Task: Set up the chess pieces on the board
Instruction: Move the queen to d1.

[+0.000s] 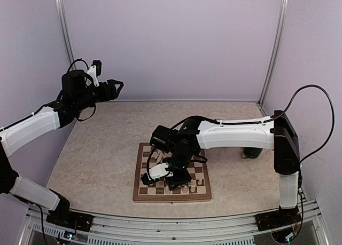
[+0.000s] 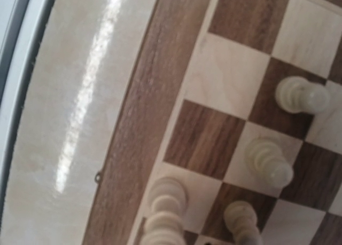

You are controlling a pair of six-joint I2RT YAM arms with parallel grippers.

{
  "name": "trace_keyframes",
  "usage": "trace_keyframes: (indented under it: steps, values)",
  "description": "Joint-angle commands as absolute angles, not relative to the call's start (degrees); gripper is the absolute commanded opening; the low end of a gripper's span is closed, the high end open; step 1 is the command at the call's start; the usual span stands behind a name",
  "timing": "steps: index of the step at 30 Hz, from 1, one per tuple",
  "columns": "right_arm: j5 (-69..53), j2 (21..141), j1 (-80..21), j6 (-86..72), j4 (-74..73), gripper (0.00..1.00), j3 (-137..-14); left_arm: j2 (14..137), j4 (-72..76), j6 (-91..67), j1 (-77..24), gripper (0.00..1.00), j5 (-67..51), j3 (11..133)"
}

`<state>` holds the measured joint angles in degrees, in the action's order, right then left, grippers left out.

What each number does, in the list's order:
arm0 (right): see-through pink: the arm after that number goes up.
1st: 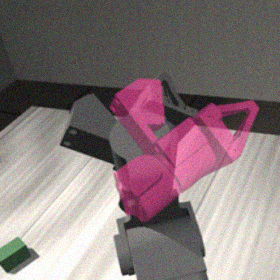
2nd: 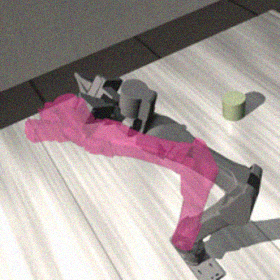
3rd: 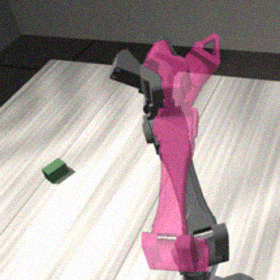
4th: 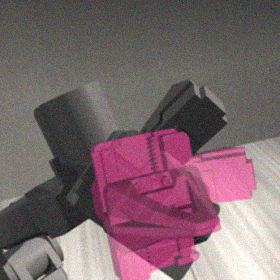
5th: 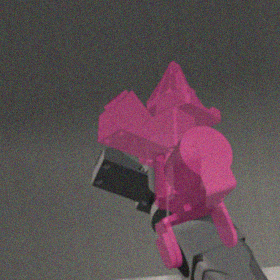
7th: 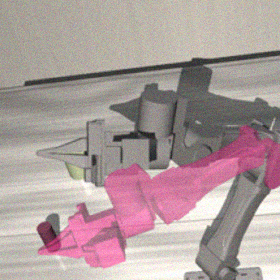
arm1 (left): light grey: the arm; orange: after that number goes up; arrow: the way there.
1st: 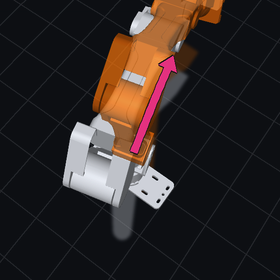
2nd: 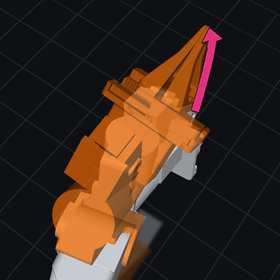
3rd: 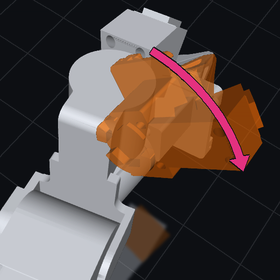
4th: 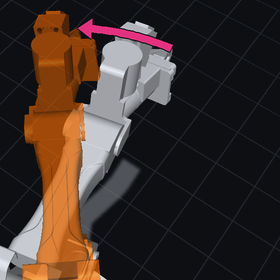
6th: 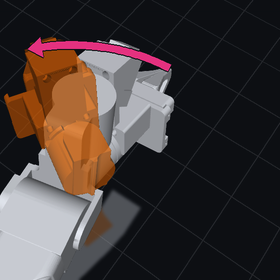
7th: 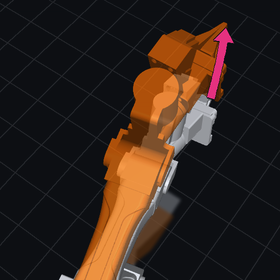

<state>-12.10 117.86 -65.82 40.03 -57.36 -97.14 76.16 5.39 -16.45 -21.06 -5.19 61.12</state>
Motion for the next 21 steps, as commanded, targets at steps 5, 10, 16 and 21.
trace_keyframes:
  steps: [5,10,16,21]
  values:
    - [-12.07,116.39,-65.84,40.48,-58.45,0.30,-97.47,76.55,5.16,-16.26,-21.36,0.77,-5.42,62.84]
    - [-10.62,113.61,-65.54,41.91,-59.33,0.35,-95.56,76.85,5.10,-16.04,-21.45,0.78,-5.31,62.84]
    - [-10.93,105.93,-61.08,44.66,-58.72,0.37,-88.97,78.46,1.52,-13.45,-23.49,0.77,-2.04,64.80]
    - [-16.34,100.15,-51.77,43.15,-54.97,0.37,-88.14,83.20,-11.21,-8.80,-30.13,0.74,4.30,71.87]
